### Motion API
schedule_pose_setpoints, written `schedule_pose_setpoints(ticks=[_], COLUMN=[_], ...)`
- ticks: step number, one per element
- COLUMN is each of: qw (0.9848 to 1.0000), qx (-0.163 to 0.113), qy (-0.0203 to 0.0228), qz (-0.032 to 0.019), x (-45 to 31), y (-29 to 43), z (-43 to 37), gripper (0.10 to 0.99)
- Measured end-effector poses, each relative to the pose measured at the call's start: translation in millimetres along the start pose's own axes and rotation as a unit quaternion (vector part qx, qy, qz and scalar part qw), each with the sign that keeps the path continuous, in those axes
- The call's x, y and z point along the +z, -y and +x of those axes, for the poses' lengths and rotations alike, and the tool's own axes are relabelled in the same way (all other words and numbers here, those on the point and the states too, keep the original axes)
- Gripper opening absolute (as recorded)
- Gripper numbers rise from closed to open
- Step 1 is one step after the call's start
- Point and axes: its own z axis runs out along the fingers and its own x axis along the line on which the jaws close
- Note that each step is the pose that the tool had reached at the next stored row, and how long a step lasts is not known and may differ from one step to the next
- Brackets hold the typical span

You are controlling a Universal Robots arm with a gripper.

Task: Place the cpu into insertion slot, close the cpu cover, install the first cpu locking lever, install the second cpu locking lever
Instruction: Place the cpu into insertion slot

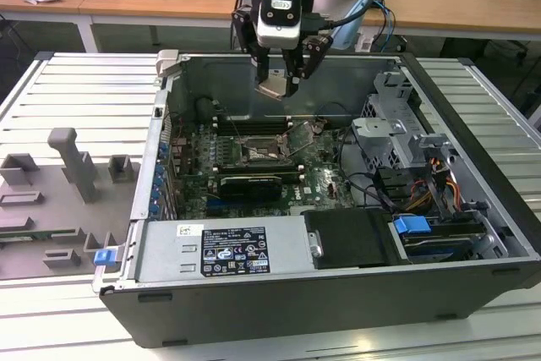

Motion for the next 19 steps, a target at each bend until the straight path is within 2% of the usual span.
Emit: schedule_pose_setpoints(ticks=[6, 11, 13, 15, 19], qw=[0.9988, 0.9965, 0.9946, 0.9933, 0.9892], qx=[0.048, 0.083, 0.104, 0.115, 0.146], qy=[0.0044, 0.0074, 0.0093, 0.0103, 0.0131], qz=[-0.0008, -0.0014, -0.0018, -0.002, -0.0026], x=[1.6, 2.4, 3.0, 3.2, 3.8], y=[0.2, 0.2, 0.2, 0.2, 0.3], z=[0.0, 0.0, 0.0, 0.0, 0.0], gripper=[0.529, 0.529, 0.529, 0.529, 0.529])
